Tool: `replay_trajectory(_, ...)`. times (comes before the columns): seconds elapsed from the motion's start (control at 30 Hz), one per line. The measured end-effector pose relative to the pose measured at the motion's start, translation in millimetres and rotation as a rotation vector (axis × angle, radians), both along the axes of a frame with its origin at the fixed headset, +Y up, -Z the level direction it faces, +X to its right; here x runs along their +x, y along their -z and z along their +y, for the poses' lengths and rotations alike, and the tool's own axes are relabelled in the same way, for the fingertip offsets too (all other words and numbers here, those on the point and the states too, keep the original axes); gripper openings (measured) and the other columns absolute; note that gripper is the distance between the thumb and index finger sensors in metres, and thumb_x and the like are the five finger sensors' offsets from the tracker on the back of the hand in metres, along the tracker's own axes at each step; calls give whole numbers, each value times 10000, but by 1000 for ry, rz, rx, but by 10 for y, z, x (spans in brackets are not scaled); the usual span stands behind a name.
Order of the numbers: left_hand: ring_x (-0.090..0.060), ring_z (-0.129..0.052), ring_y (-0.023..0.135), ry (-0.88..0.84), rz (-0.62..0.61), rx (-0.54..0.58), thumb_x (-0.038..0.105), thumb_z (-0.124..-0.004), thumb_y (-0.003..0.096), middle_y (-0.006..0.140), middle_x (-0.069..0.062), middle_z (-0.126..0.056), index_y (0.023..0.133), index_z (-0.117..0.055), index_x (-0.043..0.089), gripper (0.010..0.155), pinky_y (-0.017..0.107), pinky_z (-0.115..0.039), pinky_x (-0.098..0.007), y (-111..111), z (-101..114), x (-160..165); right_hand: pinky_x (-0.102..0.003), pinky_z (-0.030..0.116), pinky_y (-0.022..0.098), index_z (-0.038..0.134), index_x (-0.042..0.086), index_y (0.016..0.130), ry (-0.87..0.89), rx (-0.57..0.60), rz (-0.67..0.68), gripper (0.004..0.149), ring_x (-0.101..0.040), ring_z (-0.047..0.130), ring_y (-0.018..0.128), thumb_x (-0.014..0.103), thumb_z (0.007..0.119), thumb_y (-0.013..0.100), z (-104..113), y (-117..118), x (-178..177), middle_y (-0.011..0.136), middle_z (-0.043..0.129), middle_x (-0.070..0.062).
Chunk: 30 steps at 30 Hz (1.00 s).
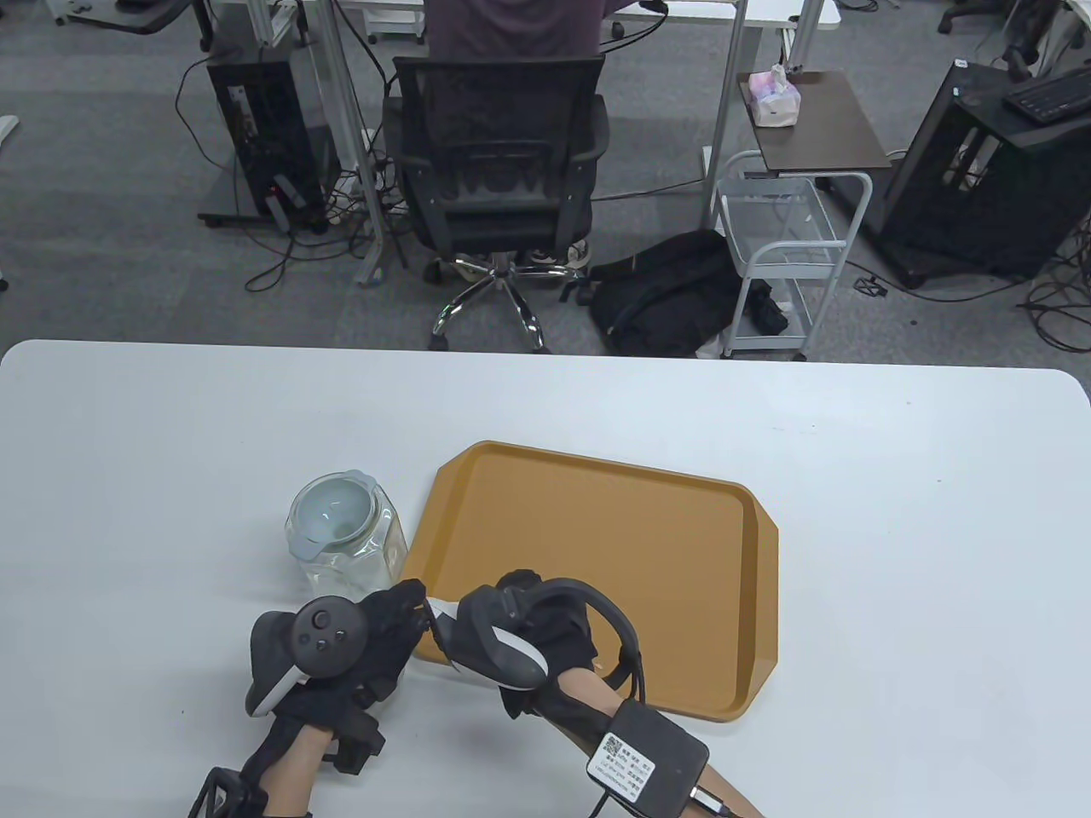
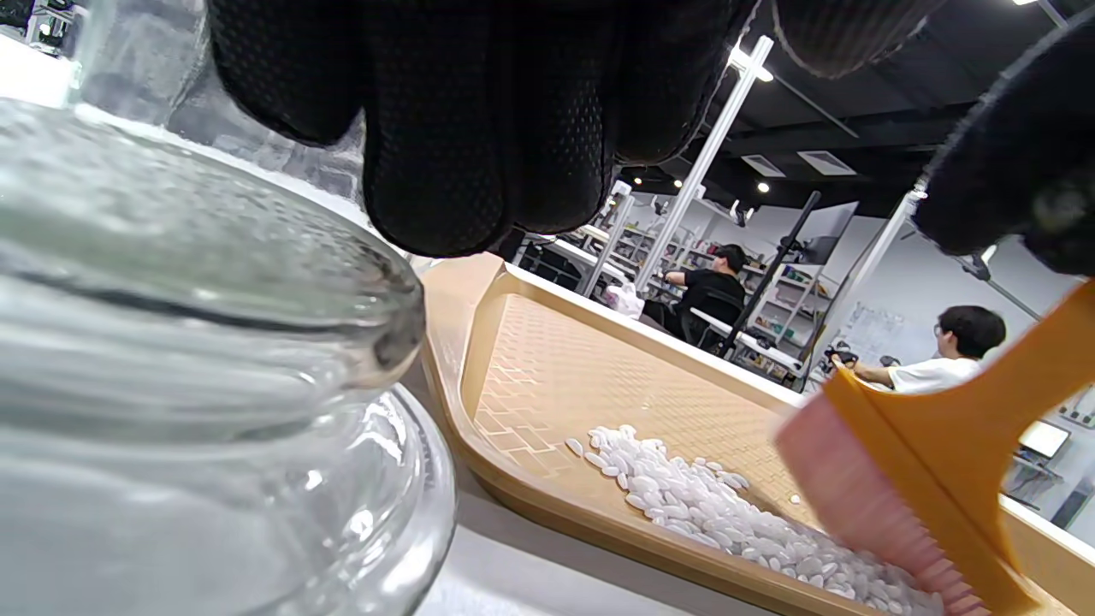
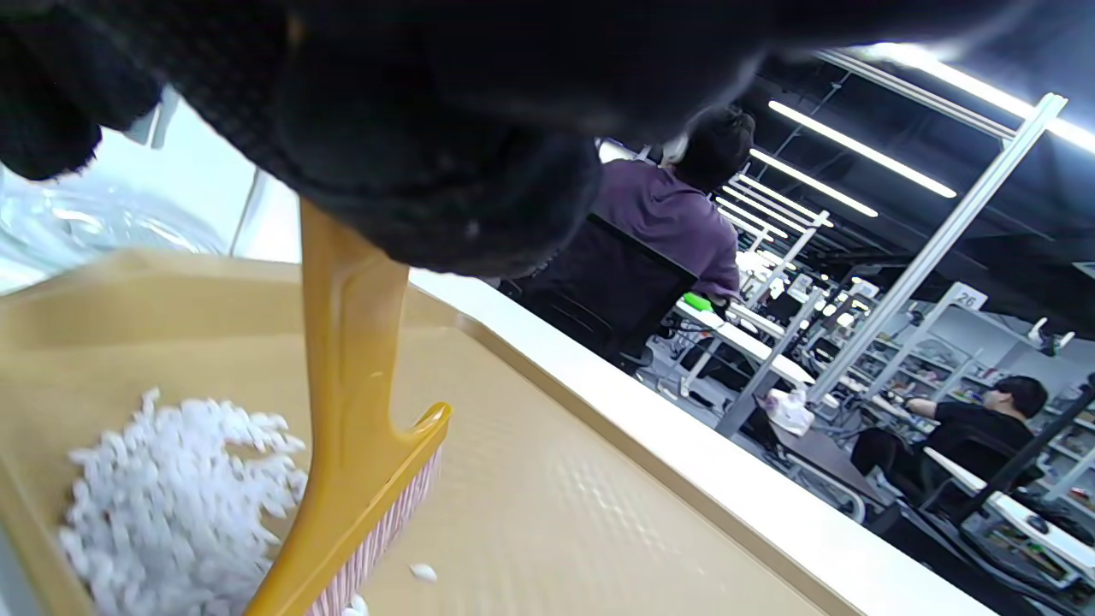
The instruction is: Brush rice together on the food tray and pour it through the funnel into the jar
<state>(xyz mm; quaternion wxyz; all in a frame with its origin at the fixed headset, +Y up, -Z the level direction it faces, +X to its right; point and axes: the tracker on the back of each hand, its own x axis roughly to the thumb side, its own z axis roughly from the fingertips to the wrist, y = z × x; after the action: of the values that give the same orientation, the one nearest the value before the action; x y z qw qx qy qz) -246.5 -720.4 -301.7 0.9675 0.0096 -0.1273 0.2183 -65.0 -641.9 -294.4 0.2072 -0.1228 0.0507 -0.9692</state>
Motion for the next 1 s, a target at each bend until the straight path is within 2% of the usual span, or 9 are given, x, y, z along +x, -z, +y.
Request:
replay_trajectory(0.17,-301,-1014,713,-3,8,-2,576,-652,500,898,-84,-954,958,-768,231,586,615,-749,-555,15,6,-36,-278,869,26,874,57,857,137,10,-7,482,-71,925,39,333,867,462,35,171,-105,309,1022,-36)
replay_trajectory(0.3,-302,-1013,713,-5,12,-4,575,-652,499,899,-86,-952,959,-767,230,586,615,-748,-555,23,9,-51,-283,868,34,862,59,865,230,12,-27,487,-75,927,49,336,858,464,30,306,-49,319,1019,-34)
replay_trajectory(0.5,-303,-1015,711,-2,13,-5,575,-652,500,897,-86,-954,958,-769,230,586,614,-749,-556,22,13,-56,-313,858,85,842,96,892,321,52,-28,497,-103,927,100,361,834,472,117,290,217,376,1006,-27)
replay_trajectory(0.63,-301,-1016,710,2,11,-2,575,-654,498,894,-84,-957,956,-771,231,585,613,-751,-554,20,12,-48,-330,863,120,794,103,943,263,91,-34,548,-121,938,141,378,840,471,216,155,460,424,1004,-21)
replay_trajectory(0.7,-300,-1016,710,4,11,-3,575,-653,498,895,-85,-956,957,-770,232,585,613,-751,-554,22,8,-45,-337,862,142,732,108,995,180,139,-40,624,-130,940,163,396,865,457,236,69,584,456,1002,-9)
replay_trajectory(0.77,-301,-1017,709,6,11,-3,575,-653,499,895,-86,-956,956,-771,231,585,613,-751,-553,20,7,-43,-337,863,141,727,109,1000,110,152,-61,650,-128,940,160,401,890,443,239,15,658,448,1003,-5)
replay_trajectory(0.87,-300,-1016,710,2,11,2,576,-653,498,893,-84,-958,957,-771,230,587,613,-752,-553,13,12,-40,-337,859,126,739,103,995,30,136,-87,632,-128,931,138,368,893,443,210,-47,729,424,1001,-18)
replay_trajectory(1.0,-300,-1017,709,0,7,1,576,-652,498,896,-85,-955,957,-771,230,586,613,-752,-553,9,3,-19,-329,848,100,749,97,992,-96,71,-112,594,-121,912,107,336,865,461,59,-94,673,395,998,-33)
